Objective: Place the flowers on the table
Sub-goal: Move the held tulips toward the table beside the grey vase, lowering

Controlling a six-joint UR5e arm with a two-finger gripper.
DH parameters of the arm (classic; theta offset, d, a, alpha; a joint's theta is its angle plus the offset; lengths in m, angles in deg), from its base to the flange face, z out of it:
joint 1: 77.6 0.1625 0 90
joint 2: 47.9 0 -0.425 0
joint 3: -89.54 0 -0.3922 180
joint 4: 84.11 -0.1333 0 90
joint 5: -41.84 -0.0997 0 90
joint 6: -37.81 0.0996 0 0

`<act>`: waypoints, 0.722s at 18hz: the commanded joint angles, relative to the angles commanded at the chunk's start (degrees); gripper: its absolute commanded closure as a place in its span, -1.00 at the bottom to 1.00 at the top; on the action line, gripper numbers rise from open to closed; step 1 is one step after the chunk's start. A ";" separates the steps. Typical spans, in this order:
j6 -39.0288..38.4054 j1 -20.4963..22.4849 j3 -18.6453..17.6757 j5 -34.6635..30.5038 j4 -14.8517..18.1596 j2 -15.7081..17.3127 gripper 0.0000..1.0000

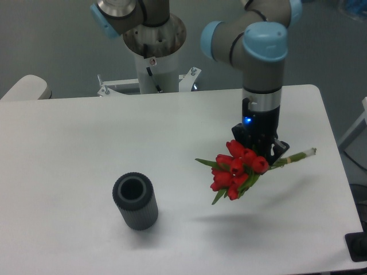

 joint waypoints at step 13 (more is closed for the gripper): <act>0.26 -2.90 -8.18 -8.61 -0.09 -1.31 0.27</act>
